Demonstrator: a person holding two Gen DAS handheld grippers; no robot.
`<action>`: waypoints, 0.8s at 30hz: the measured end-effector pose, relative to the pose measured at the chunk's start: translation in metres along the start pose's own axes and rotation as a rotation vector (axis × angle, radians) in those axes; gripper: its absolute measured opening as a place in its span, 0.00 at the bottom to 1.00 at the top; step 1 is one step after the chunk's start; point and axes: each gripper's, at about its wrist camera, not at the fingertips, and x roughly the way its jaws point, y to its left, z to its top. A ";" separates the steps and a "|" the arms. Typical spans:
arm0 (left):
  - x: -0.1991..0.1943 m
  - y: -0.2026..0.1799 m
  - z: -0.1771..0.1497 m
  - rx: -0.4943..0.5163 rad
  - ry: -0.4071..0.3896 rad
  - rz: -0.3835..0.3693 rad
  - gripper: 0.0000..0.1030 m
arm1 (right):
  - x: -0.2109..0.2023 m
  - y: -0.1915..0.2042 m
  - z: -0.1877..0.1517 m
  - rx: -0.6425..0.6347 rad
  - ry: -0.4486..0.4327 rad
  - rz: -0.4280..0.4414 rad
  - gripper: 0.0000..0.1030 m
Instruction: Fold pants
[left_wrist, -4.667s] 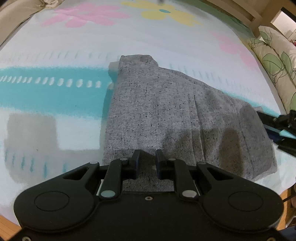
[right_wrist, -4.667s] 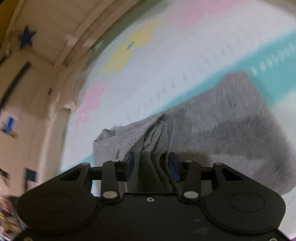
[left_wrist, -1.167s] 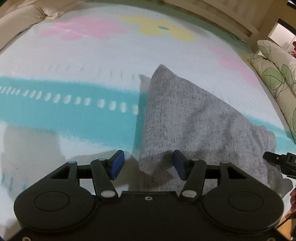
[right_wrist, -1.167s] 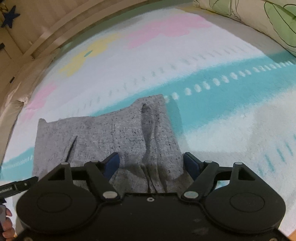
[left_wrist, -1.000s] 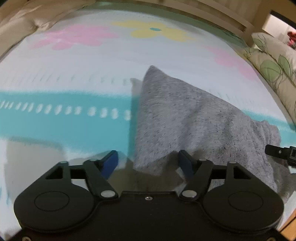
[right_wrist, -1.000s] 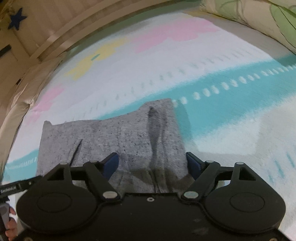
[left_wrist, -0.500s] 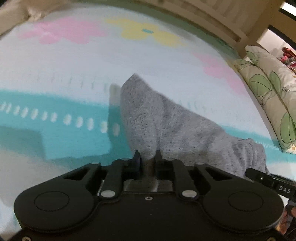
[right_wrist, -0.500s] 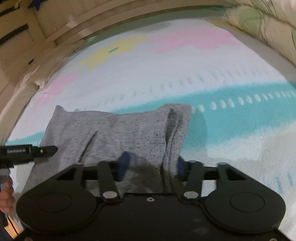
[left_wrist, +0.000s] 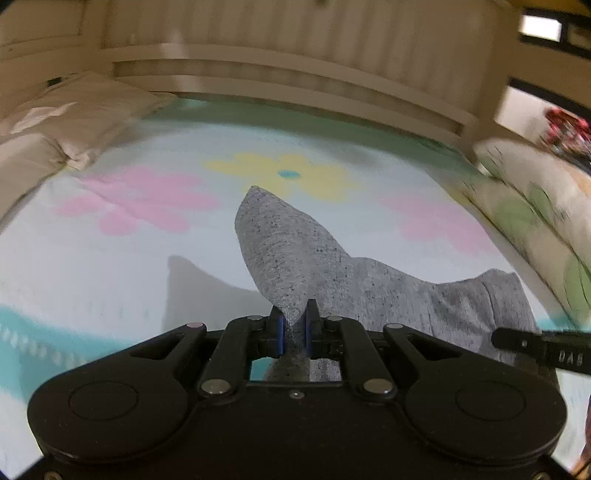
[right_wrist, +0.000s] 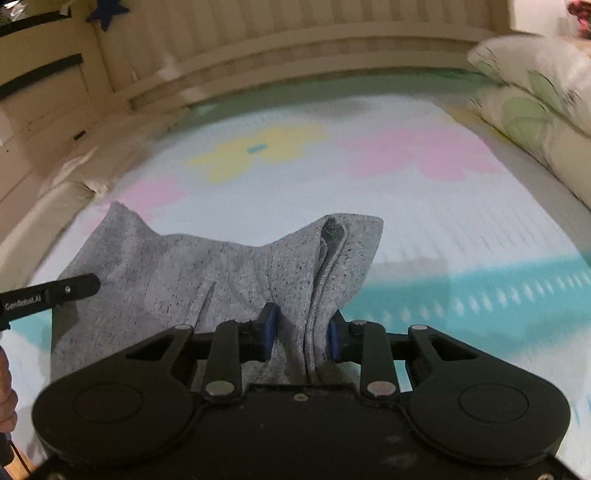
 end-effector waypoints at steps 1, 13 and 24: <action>0.006 0.005 0.012 -0.010 -0.002 0.014 0.13 | 0.007 0.006 0.010 -0.011 -0.012 0.006 0.28; 0.119 0.043 0.050 -0.098 0.131 0.170 0.18 | 0.164 0.051 0.096 -0.078 0.058 0.022 0.28; 0.142 0.045 0.020 0.029 0.117 0.293 0.52 | 0.210 0.024 0.072 -0.071 0.093 -0.006 0.42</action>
